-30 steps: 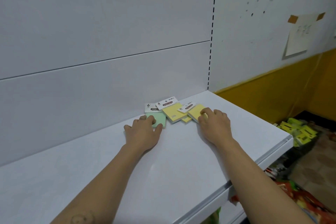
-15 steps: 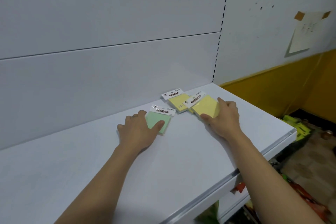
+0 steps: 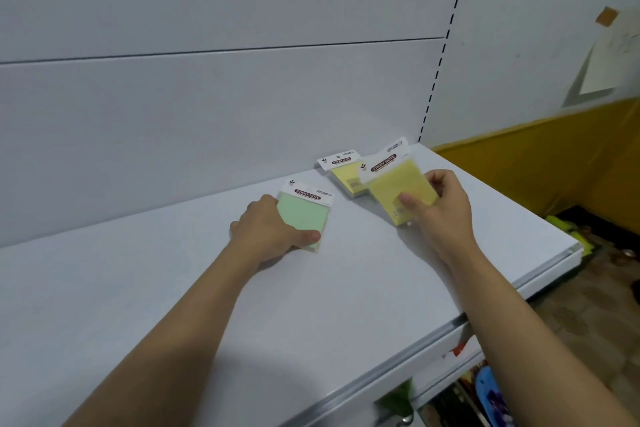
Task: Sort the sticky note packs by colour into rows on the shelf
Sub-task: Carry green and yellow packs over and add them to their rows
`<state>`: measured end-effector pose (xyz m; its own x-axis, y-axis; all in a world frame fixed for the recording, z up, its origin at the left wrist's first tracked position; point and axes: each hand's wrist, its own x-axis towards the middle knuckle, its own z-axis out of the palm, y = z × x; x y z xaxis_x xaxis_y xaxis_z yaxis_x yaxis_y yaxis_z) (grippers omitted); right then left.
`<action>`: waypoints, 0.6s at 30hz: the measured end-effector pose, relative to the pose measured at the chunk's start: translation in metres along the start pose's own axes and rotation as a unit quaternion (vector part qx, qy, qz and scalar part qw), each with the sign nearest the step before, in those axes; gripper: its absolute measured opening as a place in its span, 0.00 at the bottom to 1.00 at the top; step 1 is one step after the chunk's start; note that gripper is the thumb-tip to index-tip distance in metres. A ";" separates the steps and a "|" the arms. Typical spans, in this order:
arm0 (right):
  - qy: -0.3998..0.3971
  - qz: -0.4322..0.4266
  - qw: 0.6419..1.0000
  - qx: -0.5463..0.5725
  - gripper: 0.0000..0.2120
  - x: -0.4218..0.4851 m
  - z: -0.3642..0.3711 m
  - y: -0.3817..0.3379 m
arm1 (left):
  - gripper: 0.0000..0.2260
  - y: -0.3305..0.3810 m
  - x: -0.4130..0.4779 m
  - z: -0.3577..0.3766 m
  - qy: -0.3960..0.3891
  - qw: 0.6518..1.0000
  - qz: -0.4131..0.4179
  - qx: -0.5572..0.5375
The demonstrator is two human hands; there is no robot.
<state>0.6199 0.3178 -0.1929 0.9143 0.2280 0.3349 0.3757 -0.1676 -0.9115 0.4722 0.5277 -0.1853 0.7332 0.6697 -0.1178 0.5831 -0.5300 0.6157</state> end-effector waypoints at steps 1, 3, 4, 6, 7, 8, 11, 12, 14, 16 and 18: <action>0.004 0.004 1.000 -0.013 0.15 0.001 0.000 0.002 | 0.38 0.000 -0.002 0.001 0.007 1.000 0.006 -0.021; 0.009 0.007 0.999 -0.044 0.14 0.001 -0.001 0.004 | 0.37 -0.001 -0.004 0.004 0.035 0.998 0.022 -0.046; 0.008 0.001 0.998 -0.068 0.14 0.001 -0.002 0.005 | 0.34 -0.003 -0.005 0.005 0.048 0.997 0.032 -0.055; 0.002 -0.019 0.991 -0.134 0.14 0.003 -0.004 0.007 | 0.25 -0.006 -0.007 0.006 0.057 0.994 0.056 -0.071; 0.003 -0.027 0.985 -0.168 0.14 0.005 -0.007 0.009 | 0.19 -0.008 -0.007 0.004 0.054 0.993 0.068 -0.085; 0.006 -0.030 0.981 -0.193 0.14 0.006 -0.009 0.011 | 0.15 -0.011 -0.007 0.002 0.047 0.990 0.076 -0.108; 0.006 -0.026 0.979 -0.201 0.14 0.007 -0.013 0.013 | 0.07 -0.017 -0.007 -0.007 0.003 0.979 0.069 -0.193; 0.005 -0.026 0.983 -0.179 0.13 0.005 -0.012 0.011 | 0.07 -0.018 -0.008 -0.009 -0.008 0.971 0.062 -0.231; 0.016 -0.027 0.991 -0.126 0.08 0.002 -0.013 0.008 | 0.08 -0.020 -0.009 -0.012 -0.002 0.953 0.057 -0.297; 0.039 -0.027 0.996 -0.071 0.07 0.003 -0.015 0.006 | 0.09 -0.020 -0.011 -0.011 0.026 0.946 0.059 -0.316; 0.038 -0.016 0.999 0.018 0.12 0.002 -0.017 0.003 | 0.09 -0.019 -0.011 -0.009 0.052 0.946 0.061 -0.314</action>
<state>0.6252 0.3016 -0.1914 0.9111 0.1596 0.3800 0.4005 -0.1258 -0.9076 0.4494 0.5350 -0.1890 0.7244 0.6881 0.0406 0.1505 -0.2154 0.9649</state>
